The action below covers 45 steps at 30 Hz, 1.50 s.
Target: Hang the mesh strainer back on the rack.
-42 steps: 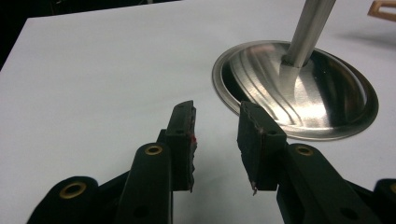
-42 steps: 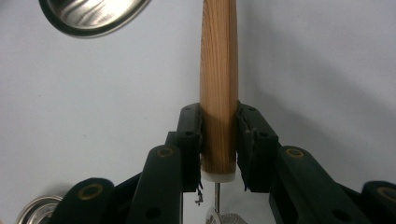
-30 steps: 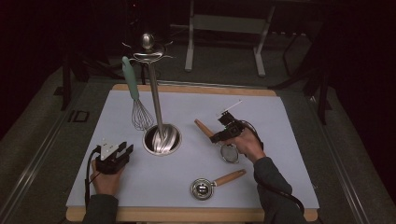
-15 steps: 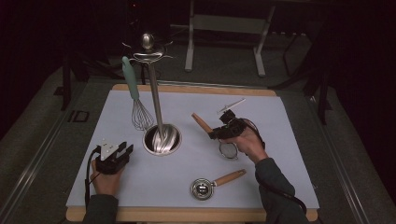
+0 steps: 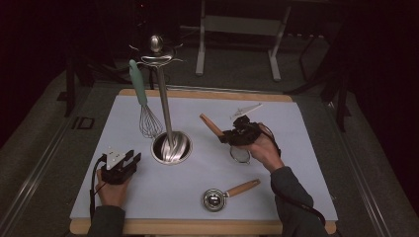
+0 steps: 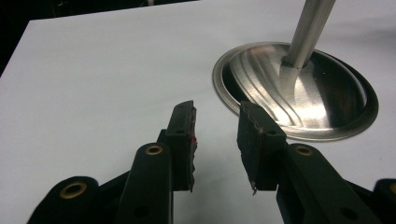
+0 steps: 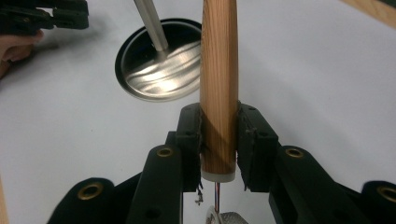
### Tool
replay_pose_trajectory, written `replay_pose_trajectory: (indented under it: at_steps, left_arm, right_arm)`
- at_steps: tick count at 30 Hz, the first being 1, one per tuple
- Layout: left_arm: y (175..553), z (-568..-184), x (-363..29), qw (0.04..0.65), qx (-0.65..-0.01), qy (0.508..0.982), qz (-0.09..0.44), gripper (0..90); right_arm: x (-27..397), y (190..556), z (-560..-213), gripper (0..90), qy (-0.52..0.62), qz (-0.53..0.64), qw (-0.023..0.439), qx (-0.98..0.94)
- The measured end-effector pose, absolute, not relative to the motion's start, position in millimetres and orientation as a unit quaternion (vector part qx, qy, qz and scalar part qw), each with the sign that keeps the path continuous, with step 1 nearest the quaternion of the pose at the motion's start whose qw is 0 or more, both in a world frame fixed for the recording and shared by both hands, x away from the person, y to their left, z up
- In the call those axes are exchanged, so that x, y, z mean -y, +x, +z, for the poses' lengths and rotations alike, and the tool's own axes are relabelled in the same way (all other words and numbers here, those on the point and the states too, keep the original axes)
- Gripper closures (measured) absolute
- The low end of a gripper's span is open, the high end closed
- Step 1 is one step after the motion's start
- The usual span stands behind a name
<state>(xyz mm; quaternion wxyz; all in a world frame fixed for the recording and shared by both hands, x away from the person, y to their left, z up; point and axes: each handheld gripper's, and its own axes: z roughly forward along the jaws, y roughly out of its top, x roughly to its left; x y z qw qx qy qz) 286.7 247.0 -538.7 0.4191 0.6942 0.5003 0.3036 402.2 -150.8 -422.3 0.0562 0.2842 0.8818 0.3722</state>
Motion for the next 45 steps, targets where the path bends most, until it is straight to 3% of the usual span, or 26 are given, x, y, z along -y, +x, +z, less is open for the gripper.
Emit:
replay_pose_trajectory:
  at_steps: [45]
  left_arm:
    - [286.6,-538.7,-247.4,0.421,-0.501,0.693,0.303,67.4]
  right_arm:
    - [126.4,375.2,-387.3,72.0,0.17,0.454,0.096,-0.87]
